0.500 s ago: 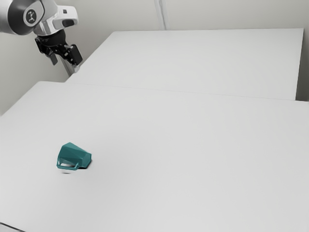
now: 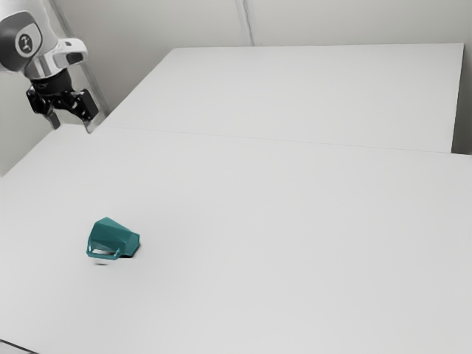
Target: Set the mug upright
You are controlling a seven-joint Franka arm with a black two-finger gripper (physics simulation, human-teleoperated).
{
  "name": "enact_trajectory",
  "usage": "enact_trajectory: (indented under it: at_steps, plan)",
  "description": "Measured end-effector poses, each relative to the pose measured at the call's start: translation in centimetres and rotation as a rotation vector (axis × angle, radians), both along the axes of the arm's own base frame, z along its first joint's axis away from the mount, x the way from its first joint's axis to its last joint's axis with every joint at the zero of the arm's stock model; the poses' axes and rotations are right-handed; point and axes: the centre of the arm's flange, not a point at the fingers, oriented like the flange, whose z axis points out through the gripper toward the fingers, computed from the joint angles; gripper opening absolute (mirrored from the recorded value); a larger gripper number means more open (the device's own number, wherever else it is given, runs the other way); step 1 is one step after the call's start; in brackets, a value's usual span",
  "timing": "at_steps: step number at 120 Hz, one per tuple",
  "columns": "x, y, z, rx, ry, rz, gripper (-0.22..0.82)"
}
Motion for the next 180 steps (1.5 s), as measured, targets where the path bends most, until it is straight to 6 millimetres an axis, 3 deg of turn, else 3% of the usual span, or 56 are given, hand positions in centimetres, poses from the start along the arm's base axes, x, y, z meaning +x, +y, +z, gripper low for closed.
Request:
enact_trajectory:
  at_steps: [33,55,86,99,118,160,166,180]
  plan:
    - [-0.7,11.1,-9.7,-0.329,0.111,0.285,0.6]
    - [0.2,13.0,-16.0,-0.473,0.182,0.342,0.6]
    - [-0.9,17.2,-23.8,-0.638,0.24,0.426,0.6]
    - [-1.4,17.7,-26.6,-0.71,0.263,0.441,0.6]
    - [-2.2,16.8,-30.3,-0.819,0.306,0.449,0.6]
    - [-3.0,14.1,-34.2,-0.999,0.318,0.468,0.6]
    - [-2.9,14.0,-34.2,-1.006,0.313,0.465,0.54]
    - [-2.7,14.1,-34.0,-1.004,0.302,0.454,0.23]
